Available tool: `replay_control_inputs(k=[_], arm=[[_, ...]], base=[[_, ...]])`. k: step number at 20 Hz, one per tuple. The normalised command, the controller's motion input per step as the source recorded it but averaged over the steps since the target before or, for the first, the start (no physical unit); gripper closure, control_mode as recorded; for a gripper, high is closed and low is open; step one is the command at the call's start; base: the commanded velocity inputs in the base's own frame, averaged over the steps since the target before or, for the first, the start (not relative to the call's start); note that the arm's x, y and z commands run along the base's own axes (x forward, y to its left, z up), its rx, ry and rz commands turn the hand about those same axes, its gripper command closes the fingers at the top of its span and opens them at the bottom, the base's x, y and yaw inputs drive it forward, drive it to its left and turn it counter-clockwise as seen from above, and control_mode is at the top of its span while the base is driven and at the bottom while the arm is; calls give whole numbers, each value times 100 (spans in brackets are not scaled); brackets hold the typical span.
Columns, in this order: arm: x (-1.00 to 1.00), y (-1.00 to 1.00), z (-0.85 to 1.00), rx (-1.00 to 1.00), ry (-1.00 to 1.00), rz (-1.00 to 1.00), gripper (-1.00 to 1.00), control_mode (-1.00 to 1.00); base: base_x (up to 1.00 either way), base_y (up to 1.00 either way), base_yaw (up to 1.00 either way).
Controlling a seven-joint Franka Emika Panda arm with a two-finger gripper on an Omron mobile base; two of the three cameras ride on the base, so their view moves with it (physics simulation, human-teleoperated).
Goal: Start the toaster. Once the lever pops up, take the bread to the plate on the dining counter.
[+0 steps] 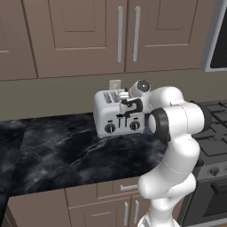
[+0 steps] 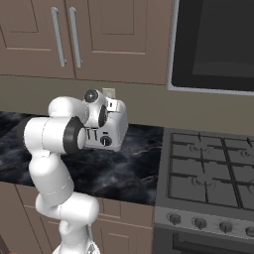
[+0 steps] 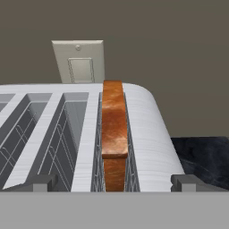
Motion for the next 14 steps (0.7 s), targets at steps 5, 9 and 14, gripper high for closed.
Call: replay_control_inputs(k=[5, 9, 14], arm=[[0, 0, 0, 0, 0, 0, -100, -100], [0, 0, 0, 0, 0, 0, -100, -100], [3, 0, 0, 0, 0, 0, -100, -100]], base=[[0, 0, 0], [0, 0, 0], [0, 0, 0]])
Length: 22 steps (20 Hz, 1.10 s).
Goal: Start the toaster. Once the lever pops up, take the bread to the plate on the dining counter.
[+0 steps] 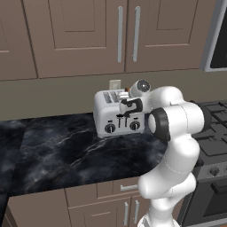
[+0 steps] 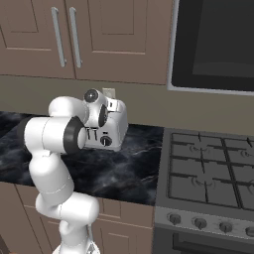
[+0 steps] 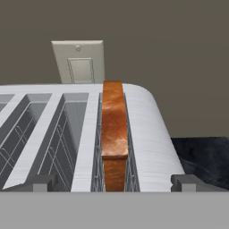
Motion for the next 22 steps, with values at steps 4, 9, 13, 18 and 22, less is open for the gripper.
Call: replay_control_inputs(k=[4, 9, 13, 18, 22], arm=[[8, 0, 0, 0, 0, 0, -100, -100], [13, 0, 0, 0, 0, 0, -100, -100], [13, 0, 0, 0, 0, 0, -100, -100], [6, 0, 0, 0, 0, 0, -100, -100], [0, 0, 0, 0, 0, 0, -100, -100]], base=[[0, 0, 0], [0, 0, 0], [0, 0, 0], [0, 0, 0], [0, 0, 0]])
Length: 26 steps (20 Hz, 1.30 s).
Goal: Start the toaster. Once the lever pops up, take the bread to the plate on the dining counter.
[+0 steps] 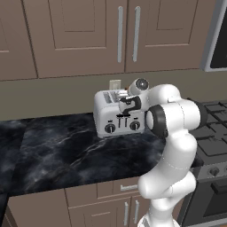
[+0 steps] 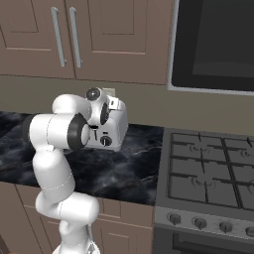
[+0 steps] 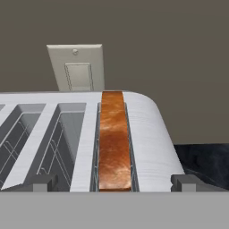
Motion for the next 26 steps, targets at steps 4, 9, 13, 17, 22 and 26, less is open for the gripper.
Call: replay_control_inputs(k=[4, 9, 13, 17, 22, 26], arm=[[0, 0, 0, 0, 0, 0, -100, -100], [3, 0, 0, 0, 0, 0, -100, -100], [2, 0, 0, 0, 0, 0, -100, -100], [0, 0, 0, 0, 0, 0, -100, -100], [0, 0, 0, 0, 0, 0, 100, -100], [0, 0, 0, 0, 0, 0, 100, -100]], base=[[0, 0, 0], [0, 0, 0], [0, 0, 0], [0, 0, 0], [0, 0, 0], [0, 0, 0]])
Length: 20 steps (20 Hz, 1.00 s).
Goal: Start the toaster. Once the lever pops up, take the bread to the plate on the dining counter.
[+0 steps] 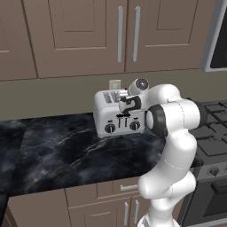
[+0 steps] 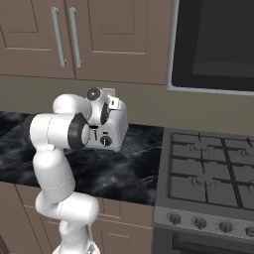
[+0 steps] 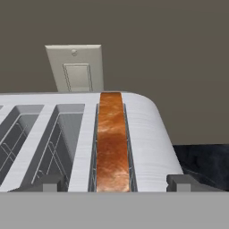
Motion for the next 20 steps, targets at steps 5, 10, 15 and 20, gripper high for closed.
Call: replay_control_inputs(k=[5, 10, 15, 20], arm=[[0, 0, 0, 0, 0, 0, 100, -100], [0, 0, 0, 0, 0, 0, 100, -100], [0, 0, 1, 0, 0, 0, 100, -100], [0, 0, 4, 0, -1, 0, 100, -100]], base=[[0, 0, 0], [0, 0, 0], [0, 0, 0], [0, 0, 0]])
